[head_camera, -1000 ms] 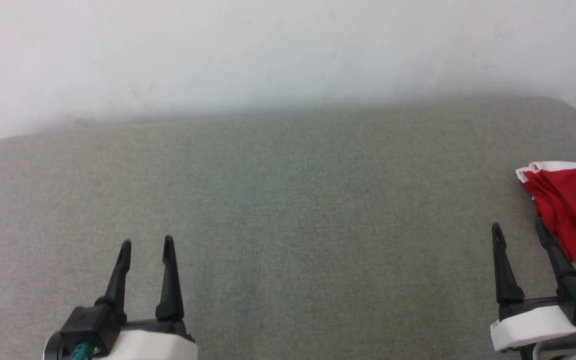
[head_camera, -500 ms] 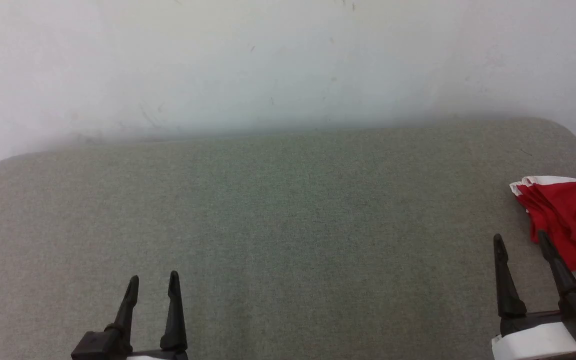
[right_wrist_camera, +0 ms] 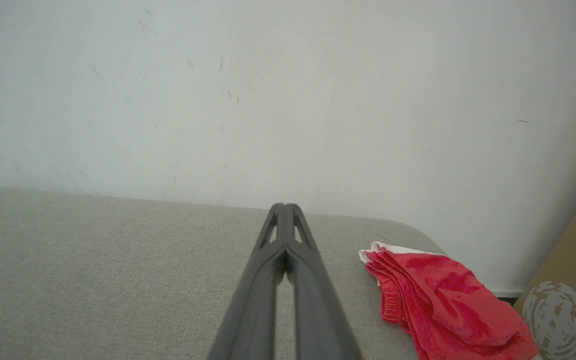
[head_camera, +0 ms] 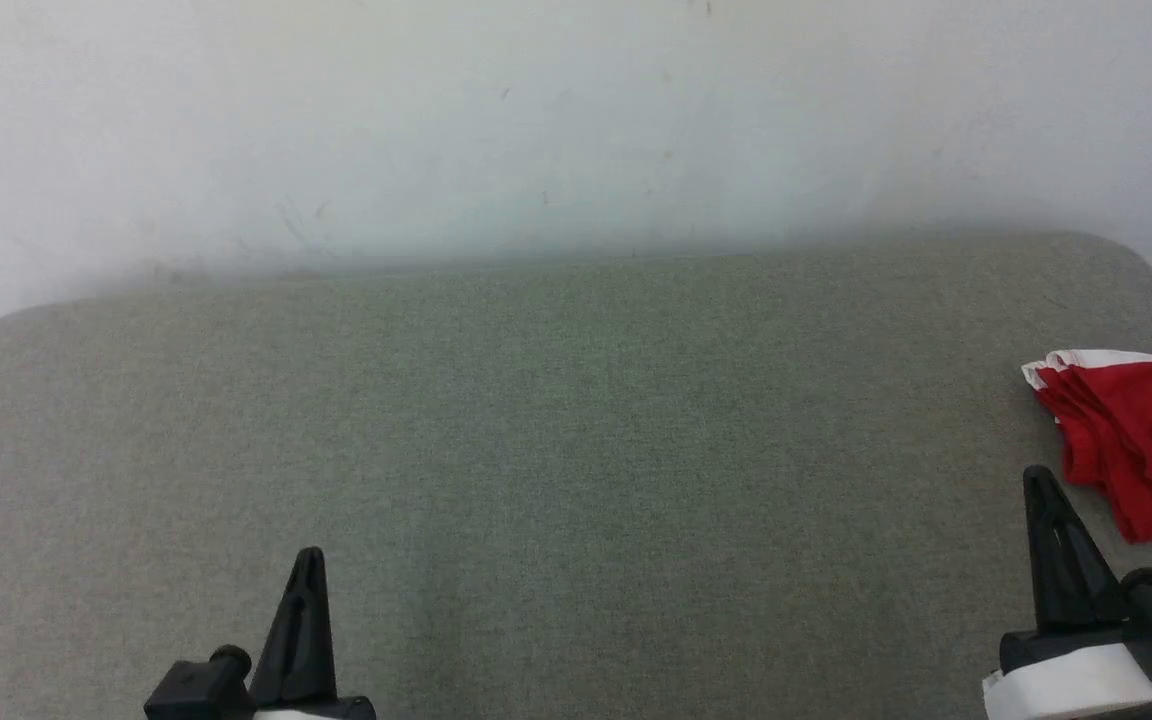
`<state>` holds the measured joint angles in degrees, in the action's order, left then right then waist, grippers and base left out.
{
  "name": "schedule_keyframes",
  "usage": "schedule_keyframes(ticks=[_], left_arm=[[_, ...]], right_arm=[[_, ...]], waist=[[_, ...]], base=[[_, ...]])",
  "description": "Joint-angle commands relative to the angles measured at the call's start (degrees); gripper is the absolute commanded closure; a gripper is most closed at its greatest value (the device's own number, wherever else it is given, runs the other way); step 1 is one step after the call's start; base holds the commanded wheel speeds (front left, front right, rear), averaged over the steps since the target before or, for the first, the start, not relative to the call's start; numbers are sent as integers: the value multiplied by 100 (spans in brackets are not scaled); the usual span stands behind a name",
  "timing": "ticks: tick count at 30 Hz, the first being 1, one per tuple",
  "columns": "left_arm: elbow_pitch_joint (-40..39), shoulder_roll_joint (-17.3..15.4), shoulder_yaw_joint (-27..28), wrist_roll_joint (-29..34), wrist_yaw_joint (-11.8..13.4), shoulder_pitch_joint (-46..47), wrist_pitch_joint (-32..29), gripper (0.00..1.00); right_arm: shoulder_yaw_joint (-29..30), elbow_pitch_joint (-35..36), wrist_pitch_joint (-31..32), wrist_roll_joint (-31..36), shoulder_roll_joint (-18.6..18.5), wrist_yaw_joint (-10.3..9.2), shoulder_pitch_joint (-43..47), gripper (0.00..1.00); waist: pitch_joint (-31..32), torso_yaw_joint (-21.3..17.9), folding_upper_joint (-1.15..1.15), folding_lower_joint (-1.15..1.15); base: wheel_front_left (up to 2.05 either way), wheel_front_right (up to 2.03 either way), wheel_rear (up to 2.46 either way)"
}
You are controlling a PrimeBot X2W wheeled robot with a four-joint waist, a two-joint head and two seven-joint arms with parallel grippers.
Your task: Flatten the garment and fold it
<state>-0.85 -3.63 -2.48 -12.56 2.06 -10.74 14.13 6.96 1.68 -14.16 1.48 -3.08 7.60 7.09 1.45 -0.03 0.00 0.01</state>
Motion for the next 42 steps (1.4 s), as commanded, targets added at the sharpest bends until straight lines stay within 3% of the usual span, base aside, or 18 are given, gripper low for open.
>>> schedule_keyframes(ticks=[1,42], left_arm=[[4,3,9,51,-9,41,-10,100],[31,28,91,463,-76,395,-490,100]], right_arm=[[-20,-6,11,-6,2,0,-28,100],[-251,-61,492,-55,8,-4,-261,100]], waist=[[-1,0,0,0],[-50,1,0,0]], base=[[0,0,0],[0,0,0]])
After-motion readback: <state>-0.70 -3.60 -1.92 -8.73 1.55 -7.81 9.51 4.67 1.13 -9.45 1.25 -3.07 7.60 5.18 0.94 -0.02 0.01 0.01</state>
